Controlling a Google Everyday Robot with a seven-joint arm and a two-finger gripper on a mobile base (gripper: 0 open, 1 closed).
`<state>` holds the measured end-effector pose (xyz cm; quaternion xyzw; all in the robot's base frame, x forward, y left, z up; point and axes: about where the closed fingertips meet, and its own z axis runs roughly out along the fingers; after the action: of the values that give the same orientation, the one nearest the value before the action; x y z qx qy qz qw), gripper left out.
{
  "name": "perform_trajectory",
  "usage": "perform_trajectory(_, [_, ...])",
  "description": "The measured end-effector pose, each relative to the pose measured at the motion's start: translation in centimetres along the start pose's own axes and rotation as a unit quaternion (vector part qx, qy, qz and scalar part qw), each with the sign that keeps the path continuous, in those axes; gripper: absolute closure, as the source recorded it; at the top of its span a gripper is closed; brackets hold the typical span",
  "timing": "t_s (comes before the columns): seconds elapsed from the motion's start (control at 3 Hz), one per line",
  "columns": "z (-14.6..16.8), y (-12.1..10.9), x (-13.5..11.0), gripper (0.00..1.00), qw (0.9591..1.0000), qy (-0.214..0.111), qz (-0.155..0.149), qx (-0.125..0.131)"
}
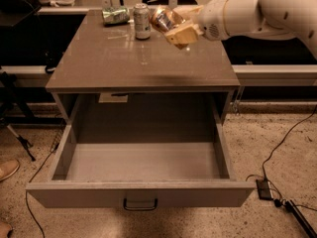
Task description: Pick orange can from top drawer and place on counter
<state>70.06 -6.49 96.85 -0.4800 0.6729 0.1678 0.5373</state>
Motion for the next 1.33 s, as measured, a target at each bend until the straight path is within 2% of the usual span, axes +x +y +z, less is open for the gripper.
perform_trajectory(0.67, [4.9, -0.6, 0.8, 1.00, 0.9988, 0.021, 0.033, -0.029])
perform_trajectory(1.33, [8.0, -0.3, 2.7, 1.00, 0.9961, 0.040, 0.054, -0.057])
